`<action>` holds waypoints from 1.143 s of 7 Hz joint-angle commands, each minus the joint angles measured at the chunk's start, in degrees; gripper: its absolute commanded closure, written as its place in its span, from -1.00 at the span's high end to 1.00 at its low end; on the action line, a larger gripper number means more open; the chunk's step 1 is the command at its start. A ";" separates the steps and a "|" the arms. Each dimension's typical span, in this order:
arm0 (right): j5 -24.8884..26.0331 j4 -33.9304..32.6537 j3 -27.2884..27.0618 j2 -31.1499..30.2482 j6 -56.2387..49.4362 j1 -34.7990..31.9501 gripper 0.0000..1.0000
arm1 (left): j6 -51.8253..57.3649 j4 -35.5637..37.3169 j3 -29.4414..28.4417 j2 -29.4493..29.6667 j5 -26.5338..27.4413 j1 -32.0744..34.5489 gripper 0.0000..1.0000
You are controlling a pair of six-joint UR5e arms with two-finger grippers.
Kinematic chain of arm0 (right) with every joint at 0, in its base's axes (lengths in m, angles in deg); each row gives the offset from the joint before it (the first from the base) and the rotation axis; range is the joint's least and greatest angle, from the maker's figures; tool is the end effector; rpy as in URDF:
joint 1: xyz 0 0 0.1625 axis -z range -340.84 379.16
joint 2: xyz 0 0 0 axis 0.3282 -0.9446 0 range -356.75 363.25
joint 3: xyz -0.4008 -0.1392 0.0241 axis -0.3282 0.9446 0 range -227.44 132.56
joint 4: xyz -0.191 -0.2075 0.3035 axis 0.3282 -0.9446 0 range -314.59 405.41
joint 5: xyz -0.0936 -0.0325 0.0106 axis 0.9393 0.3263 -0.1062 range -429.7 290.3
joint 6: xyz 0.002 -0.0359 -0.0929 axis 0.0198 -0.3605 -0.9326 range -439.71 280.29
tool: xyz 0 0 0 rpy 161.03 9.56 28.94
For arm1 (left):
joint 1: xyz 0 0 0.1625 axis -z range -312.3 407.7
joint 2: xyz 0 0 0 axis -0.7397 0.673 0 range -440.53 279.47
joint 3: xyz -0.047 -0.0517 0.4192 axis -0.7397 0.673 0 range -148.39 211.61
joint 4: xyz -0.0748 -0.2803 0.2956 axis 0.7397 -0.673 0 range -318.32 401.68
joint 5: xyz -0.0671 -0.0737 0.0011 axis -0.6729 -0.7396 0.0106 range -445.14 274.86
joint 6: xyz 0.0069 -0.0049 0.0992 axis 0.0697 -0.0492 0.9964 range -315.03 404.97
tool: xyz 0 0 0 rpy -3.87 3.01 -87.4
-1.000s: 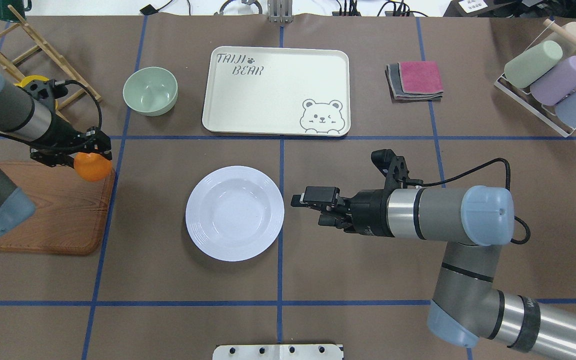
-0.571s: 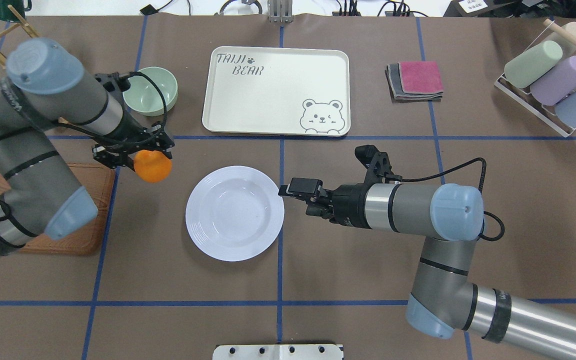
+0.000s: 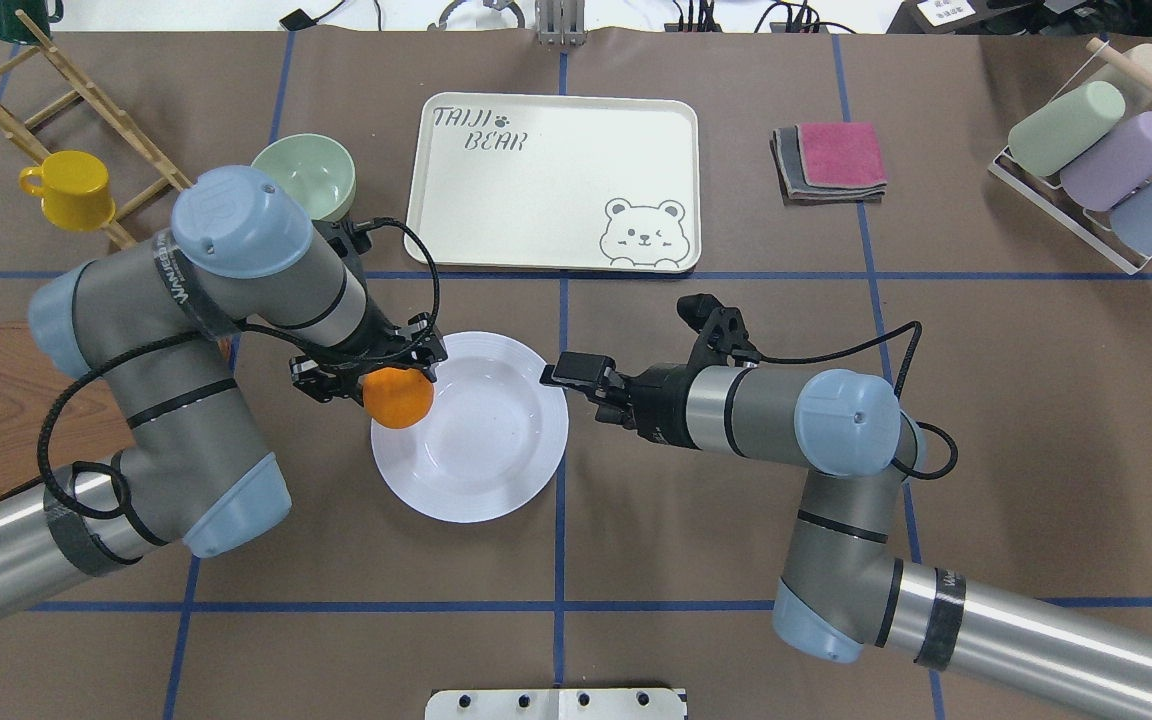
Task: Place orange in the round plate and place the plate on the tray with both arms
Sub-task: 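Carry the orange over the plate with the left gripper while the right reaches the rim, then lower the orange onto the white plate and open the left gripper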
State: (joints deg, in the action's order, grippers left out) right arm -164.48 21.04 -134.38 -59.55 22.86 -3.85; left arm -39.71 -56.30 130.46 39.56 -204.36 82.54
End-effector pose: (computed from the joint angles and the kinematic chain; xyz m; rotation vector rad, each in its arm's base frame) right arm -0.5512 -0.3698 0.2808 0.0778 -1.5805 0.4220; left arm 0.4848 -0.4407 0.2702 -0.1771 0.9186 -0.2686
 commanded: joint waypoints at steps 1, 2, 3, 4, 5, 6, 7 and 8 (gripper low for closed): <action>1.89 0.11 1.60 1.01 0.00 1.30 0.97 | -1.01 -2.37 -1.28 0.59 0.12 -2.13 0.64; 1.98 0.02 1.68 1.01 0.00 1.56 0.97 | -1.27 -2.74 -1.90 0.50 1.34 -2.92 0.72; 1.98 0.02 1.68 0.92 0.08 2.26 0.97 | -1.27 -3.61 -2.25 0.59 2.49 -3.28 0.76; 1.98 0.02 1.86 0.84 0.17 3.05 0.97 | -1.18 -4.75 -2.61 0.50 2.50 -3.28 0.76; 2.06 -0.07 2.21 0.92 0.17 3.58 0.97 | -1.18 -4.76 -2.52 0.41 2.50 -3.19 0.79; 2.15 0.02 2.82 1.01 0.17 4.19 0.97 | -1.01 -4.76 -2.44 0.32 2.50 -3.11 0.81; 2.50 0.02 2.83 1.01 0.17 4.90 0.96 | -0.83 -4.76 -2.09 0.24 2.50 -3.02 0.84; 4.24 0.02 2.91 1.01 0.17 5.95 0.96 | -0.74 -4.76 -1.65 0.06 2.50 -2.67 0.92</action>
State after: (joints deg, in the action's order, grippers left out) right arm -161.72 21.05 -131.62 -58.55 23.03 0.94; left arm -40.60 -61.04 128.36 39.79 -201.87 79.56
